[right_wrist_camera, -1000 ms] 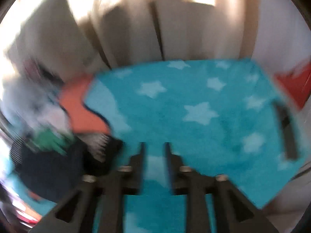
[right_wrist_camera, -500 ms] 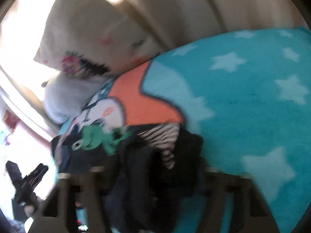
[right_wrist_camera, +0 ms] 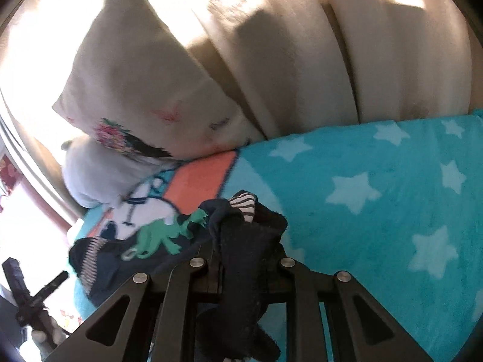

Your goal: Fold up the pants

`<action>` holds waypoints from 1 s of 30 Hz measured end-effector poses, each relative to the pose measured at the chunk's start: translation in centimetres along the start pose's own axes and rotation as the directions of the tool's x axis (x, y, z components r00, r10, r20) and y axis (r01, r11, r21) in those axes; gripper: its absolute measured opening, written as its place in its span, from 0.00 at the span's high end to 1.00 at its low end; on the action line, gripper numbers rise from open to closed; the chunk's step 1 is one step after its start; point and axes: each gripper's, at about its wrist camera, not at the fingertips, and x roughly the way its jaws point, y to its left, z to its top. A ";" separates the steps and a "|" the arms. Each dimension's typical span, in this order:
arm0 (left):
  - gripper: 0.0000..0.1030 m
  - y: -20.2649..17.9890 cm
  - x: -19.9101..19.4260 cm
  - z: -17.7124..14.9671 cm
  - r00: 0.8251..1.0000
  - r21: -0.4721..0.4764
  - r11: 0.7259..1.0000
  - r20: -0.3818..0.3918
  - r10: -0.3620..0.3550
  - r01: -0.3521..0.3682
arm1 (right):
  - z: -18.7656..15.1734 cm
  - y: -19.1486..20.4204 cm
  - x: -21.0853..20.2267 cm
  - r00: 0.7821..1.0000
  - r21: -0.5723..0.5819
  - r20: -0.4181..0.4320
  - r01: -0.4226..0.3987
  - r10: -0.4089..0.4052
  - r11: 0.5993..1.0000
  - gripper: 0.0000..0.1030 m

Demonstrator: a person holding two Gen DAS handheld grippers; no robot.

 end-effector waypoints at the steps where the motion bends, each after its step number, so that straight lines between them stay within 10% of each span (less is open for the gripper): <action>1: 0.32 -0.3 0.3 0.2 1.000 0.009 1.000 0.000 0.007 -0.007 | -0.1 -0.5 0.8 1.000 0.000 -0.016 0.027 -0.027 1.000 0.81; 10: 0.32 2.7 5.3 0.1 0.970 -0.114 0.977 -0.185 0.159 -0.182 | -0.4 -3.4 -2.1 0.980 0.064 0.084 0.174 -0.179 0.983 0.47; 19: 0.30 5.1 1.8 -0.4 0.994 -0.254 0.966 -0.109 0.027 -0.054 | -2.3 3.6 -4.0 0.991 -0.053 0.132 0.018 -0.011 0.998 0.36; 30: 0.29 11.7 -3.7 -0.7 0.979 -0.361 0.914 0.019 0.205 -0.184 | -5.1 5.0 2.0 0.990 -0.049 -0.044 0.130 -0.133 0.990 0.34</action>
